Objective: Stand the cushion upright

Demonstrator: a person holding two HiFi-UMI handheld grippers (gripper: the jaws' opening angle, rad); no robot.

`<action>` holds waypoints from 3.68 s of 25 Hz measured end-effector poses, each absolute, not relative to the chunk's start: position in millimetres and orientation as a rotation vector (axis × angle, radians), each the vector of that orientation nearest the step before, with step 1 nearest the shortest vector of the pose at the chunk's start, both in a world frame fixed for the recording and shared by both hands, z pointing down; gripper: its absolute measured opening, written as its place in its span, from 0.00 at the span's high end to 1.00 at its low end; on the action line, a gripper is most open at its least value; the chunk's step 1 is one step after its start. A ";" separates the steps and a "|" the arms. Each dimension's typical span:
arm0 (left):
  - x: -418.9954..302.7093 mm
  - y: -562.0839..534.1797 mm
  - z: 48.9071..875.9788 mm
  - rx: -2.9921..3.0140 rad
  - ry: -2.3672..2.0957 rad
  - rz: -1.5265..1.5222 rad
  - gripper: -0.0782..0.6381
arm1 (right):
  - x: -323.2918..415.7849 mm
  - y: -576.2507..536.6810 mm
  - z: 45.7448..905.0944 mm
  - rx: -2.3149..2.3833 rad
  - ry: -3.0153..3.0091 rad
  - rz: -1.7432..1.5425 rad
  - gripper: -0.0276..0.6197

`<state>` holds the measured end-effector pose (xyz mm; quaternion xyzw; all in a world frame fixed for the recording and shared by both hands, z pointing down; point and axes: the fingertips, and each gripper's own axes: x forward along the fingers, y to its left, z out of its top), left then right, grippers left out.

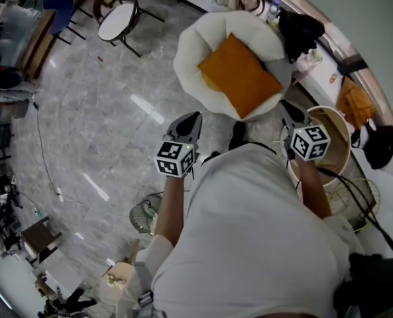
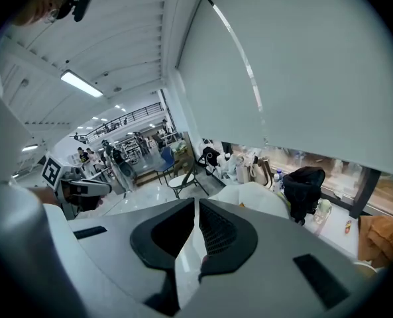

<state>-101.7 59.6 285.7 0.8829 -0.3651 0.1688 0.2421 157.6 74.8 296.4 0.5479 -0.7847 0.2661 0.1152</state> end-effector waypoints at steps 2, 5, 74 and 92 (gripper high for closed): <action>-91.1 48.9 287.0 2.408 -1.004 0.458 0.89 | 167.8 64.0 299.3 1.587 -2.313 0.786 0.89; -74.9 32.9 290.9 2.396 -1.017 0.444 0.89 | 183.7 47.6 305.4 1.550 -2.335 0.784 0.89; -40.9 -221.4 783.4 2.127 -0.805 0.682 0.69 | 188.8 -199.0 749.8 1.241 -2.149 0.890 0.60; -24.8 -201.8 968.1 1.715 -0.832 0.557 0.44 | 225.3 -250.0 883.3 1.046 -1.982 0.641 0.45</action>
